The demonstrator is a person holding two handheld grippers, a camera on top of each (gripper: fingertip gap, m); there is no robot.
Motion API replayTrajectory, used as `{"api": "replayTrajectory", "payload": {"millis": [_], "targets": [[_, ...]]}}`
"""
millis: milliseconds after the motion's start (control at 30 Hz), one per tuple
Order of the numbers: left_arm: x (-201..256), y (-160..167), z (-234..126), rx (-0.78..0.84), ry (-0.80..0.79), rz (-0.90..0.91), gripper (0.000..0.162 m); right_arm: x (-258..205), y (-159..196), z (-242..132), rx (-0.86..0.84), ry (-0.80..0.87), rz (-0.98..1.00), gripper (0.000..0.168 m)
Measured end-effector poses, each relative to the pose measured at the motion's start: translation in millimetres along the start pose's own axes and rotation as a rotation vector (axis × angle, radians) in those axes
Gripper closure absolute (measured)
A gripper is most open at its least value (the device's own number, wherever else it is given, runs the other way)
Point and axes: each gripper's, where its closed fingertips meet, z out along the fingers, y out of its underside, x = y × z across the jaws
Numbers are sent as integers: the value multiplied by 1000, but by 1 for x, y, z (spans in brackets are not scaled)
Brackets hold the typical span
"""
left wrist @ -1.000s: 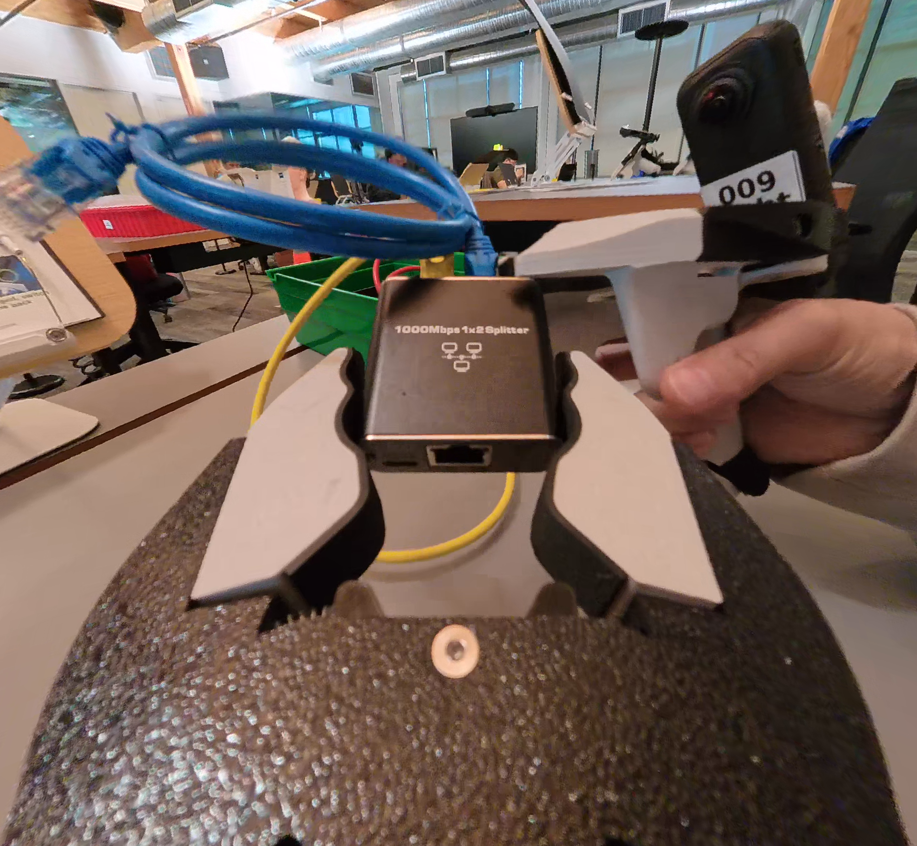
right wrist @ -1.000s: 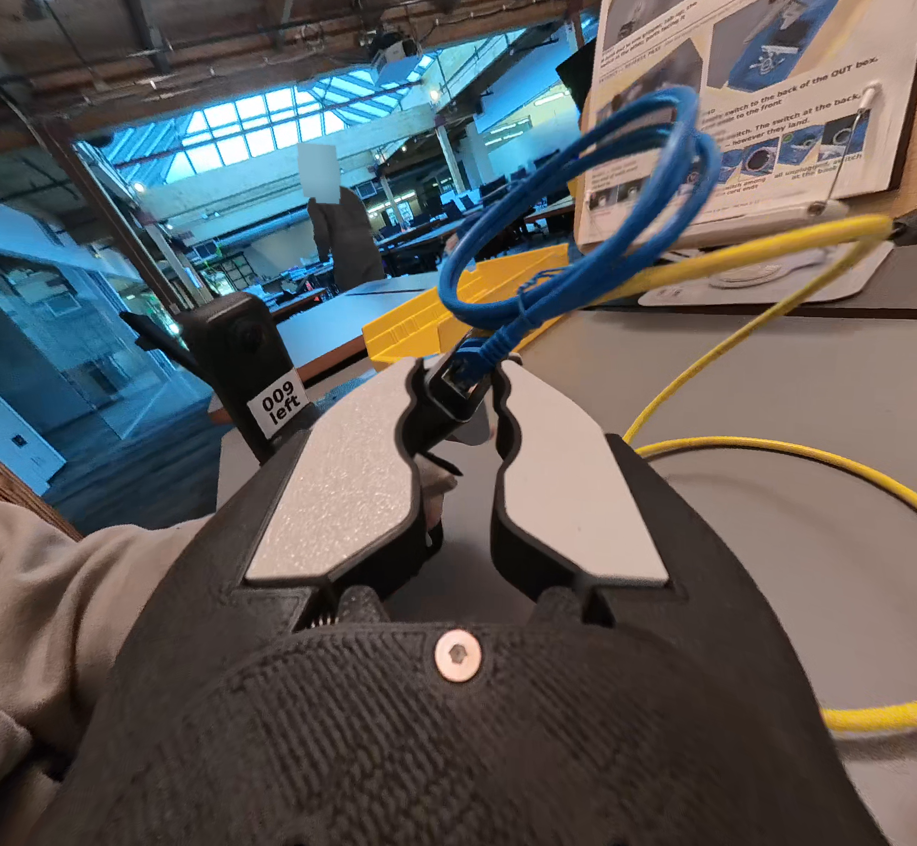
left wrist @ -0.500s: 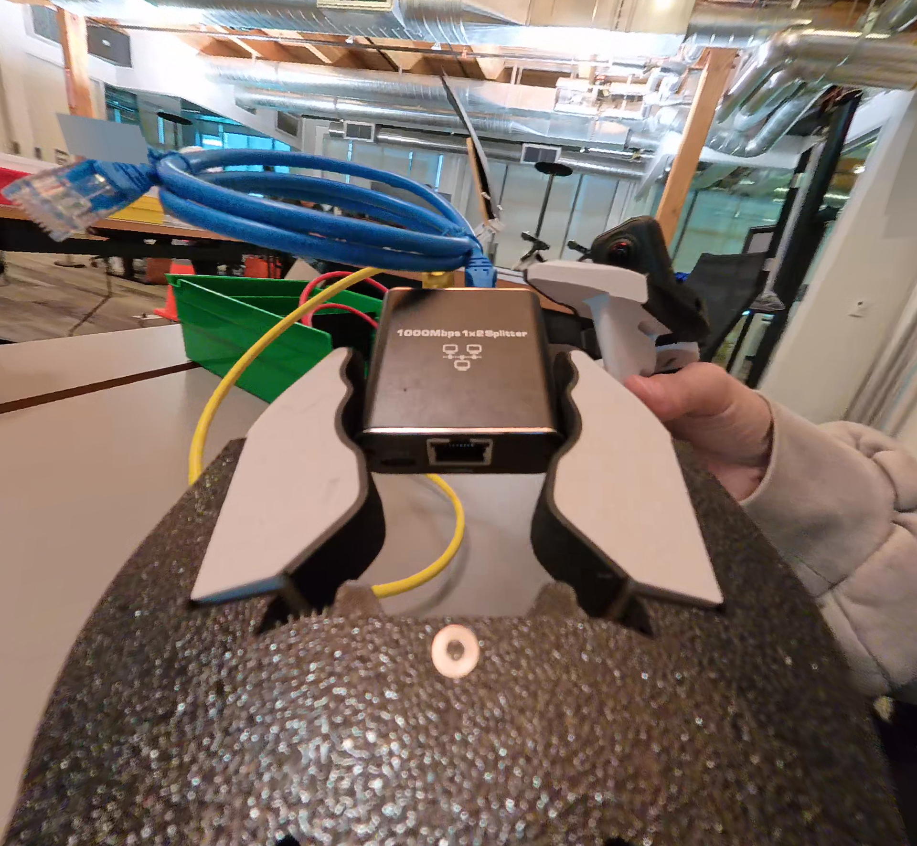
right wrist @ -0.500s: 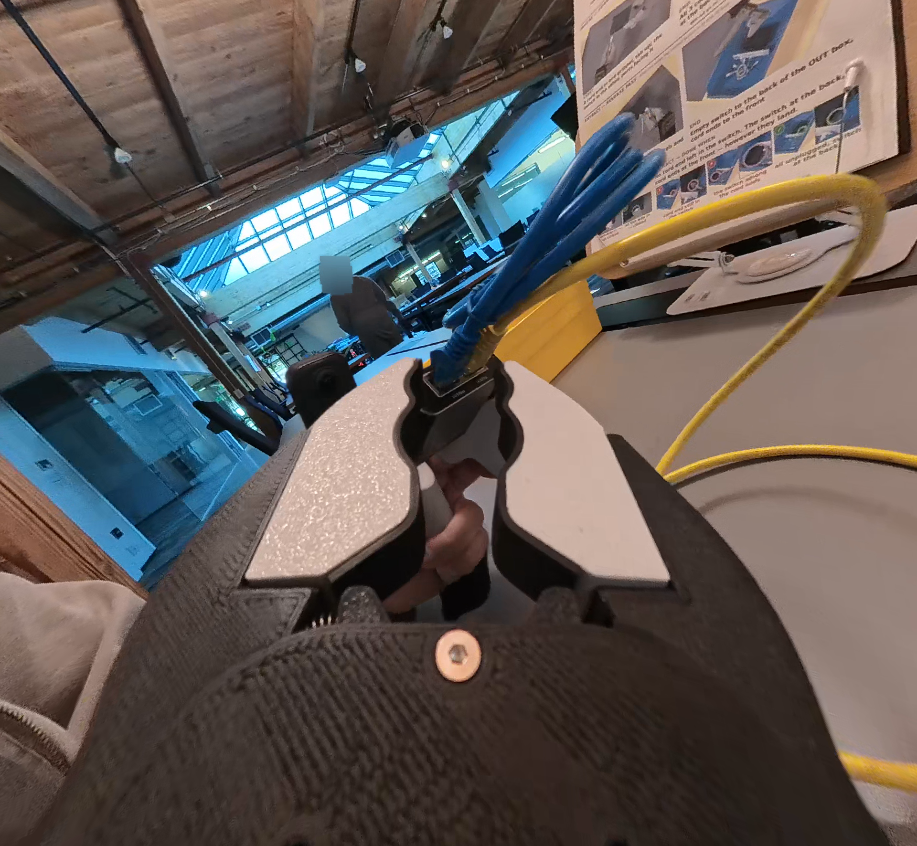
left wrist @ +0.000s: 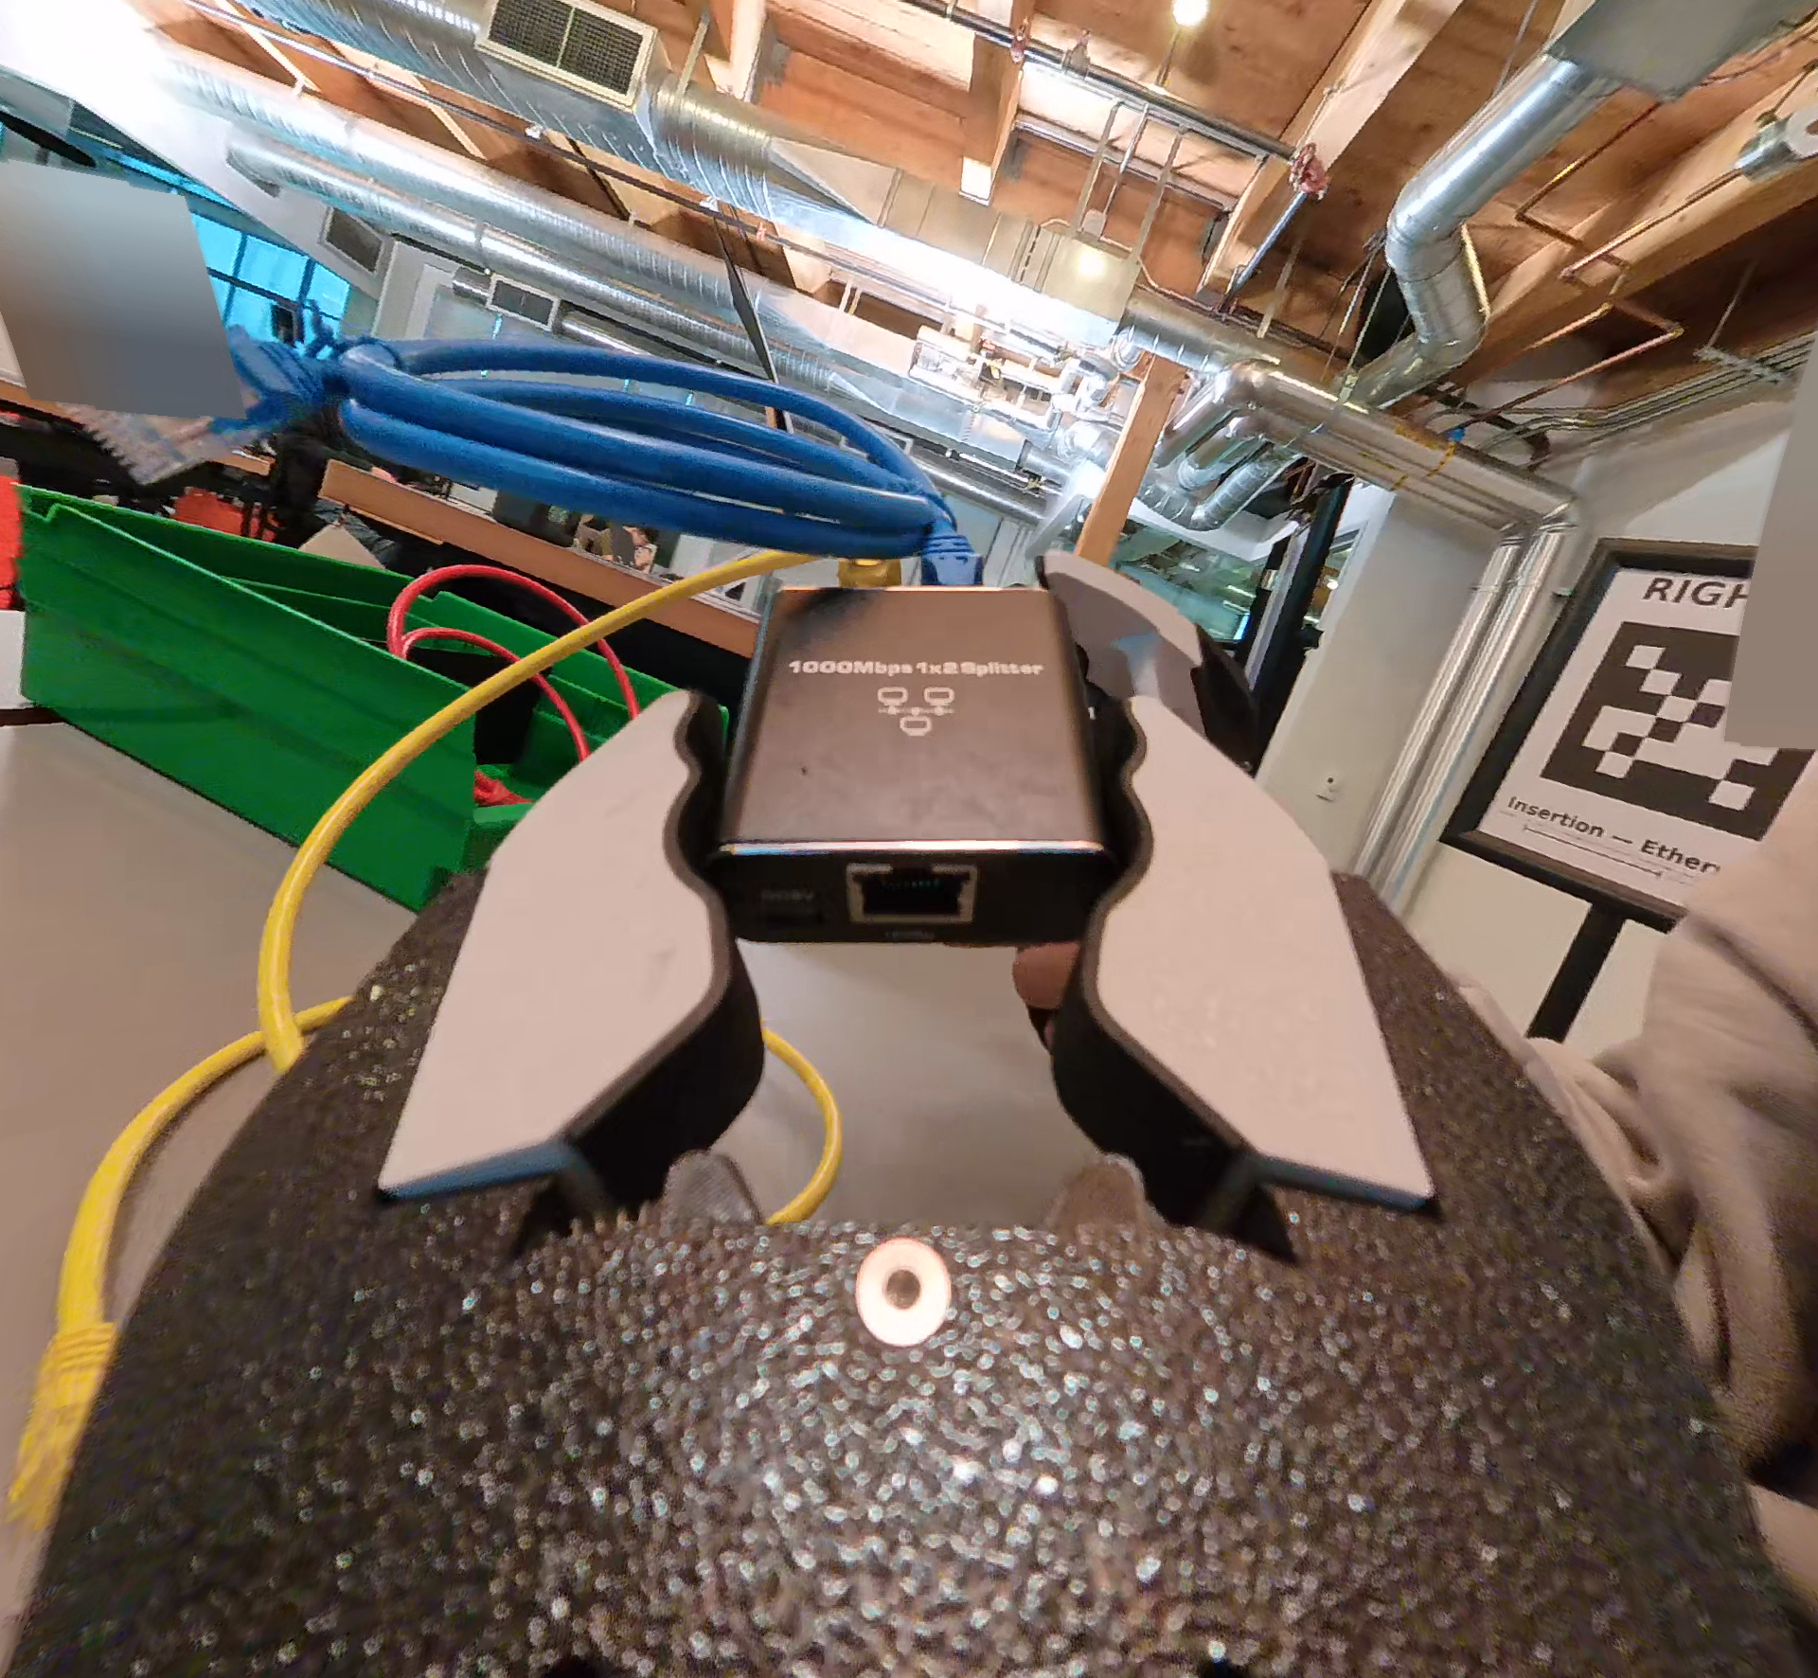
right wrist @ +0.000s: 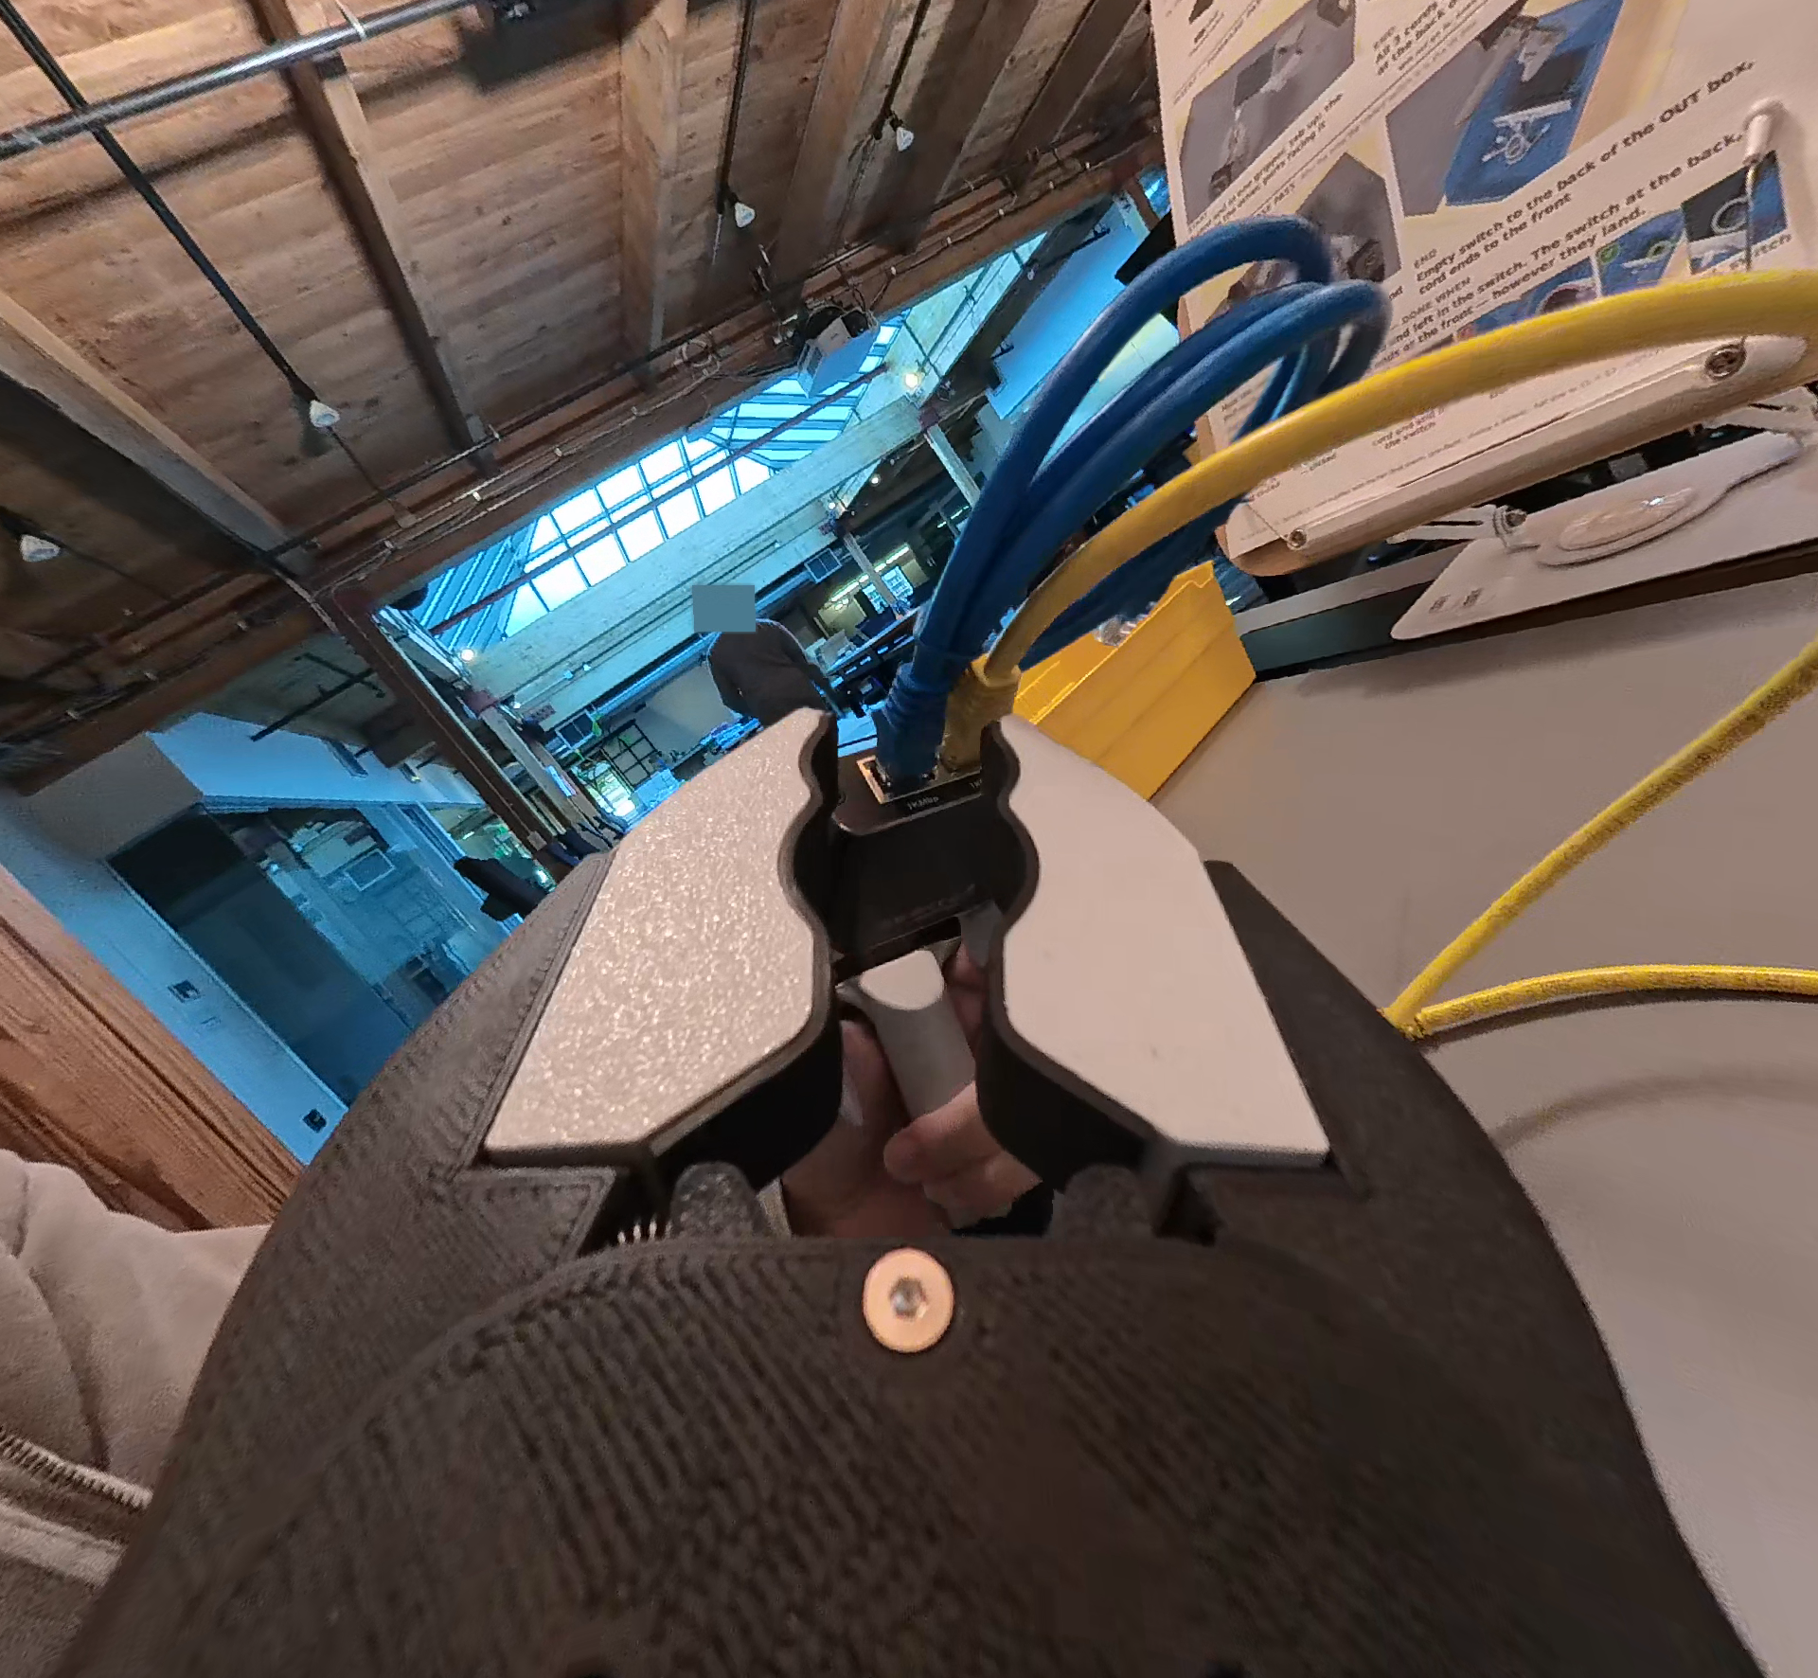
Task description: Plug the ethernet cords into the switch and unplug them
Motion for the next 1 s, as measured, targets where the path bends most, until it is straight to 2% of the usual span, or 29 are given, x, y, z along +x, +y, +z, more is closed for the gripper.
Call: {"api": "replayTrajectory", "payload": {"millis": [400, 633, 767, 933, 1000], "targets": [[6, -8, -2, 74, 108, -163, 88, -8, 3, 6, 8, -1, 19, 140], [7, -6, -1, 65, 113, -160, 88, -6, 11, 11, -24, 44, -2, 122], [5, -2, 0, 24, 42, -22, 88, -2, 10, 10, -5, 60, 16, 124], [-1, 10, 4, -126, -156, 406, 88, 7, 9, 4, 1, 82, 54, 128], [0, 11, 5, -152, -192, 513, 88, 9, 8, 0, 15, 65, 95, 132]]}}
